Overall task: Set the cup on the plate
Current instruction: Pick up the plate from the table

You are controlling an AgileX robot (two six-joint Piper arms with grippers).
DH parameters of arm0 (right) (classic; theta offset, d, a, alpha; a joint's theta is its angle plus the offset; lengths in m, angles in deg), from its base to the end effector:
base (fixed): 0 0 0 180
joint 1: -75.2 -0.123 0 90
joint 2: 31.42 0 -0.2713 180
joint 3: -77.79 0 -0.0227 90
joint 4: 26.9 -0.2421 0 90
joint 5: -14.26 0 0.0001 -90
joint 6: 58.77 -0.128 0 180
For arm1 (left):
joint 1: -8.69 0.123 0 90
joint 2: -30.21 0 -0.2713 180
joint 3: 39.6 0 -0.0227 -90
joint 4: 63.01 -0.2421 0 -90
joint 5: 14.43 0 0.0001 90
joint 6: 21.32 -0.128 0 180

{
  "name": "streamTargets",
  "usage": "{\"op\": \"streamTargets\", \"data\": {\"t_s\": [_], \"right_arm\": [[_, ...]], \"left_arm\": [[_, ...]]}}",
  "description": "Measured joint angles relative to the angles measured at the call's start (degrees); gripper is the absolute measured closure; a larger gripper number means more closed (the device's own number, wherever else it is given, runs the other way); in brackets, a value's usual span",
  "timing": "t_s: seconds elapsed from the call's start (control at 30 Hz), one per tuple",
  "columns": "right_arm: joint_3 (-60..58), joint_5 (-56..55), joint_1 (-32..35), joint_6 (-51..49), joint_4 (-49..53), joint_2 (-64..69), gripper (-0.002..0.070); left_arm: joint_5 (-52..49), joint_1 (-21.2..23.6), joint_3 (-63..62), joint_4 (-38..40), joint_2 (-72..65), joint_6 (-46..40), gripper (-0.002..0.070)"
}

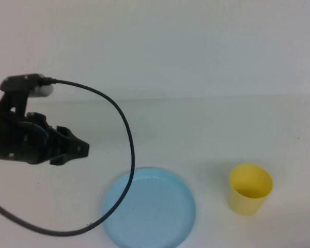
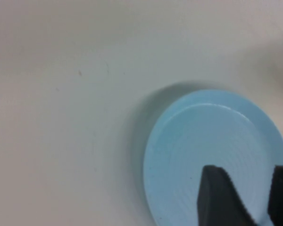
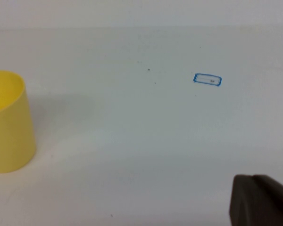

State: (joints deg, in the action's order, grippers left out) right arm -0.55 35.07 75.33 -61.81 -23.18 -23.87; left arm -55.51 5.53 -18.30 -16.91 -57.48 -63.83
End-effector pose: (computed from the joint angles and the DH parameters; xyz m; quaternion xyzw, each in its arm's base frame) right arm 0.0935 -0.0032 0.1619 0.0047 0.8021 -0.0122 0.5971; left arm 0.2938 -0.0770 0.2502 0.1434 0.9042 -0.2258 0.3331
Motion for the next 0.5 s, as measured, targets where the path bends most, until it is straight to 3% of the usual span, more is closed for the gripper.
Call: {"op": "streamTargets", "data": {"t_s": [0.13,0.5], "right_arm": [[0.0,0.0,0.0,0.0,0.0,0.0,0.0676],[0.0,0.0,0.0,0.0,0.0,0.0,0.0676]], "left_arm": [[-2.1,0.0,0.0,3.5,-6.1,-0.9,0.0347],[-1.2,0.0,0.0,4.7,-17.5,-4.6,0.0337]]}}
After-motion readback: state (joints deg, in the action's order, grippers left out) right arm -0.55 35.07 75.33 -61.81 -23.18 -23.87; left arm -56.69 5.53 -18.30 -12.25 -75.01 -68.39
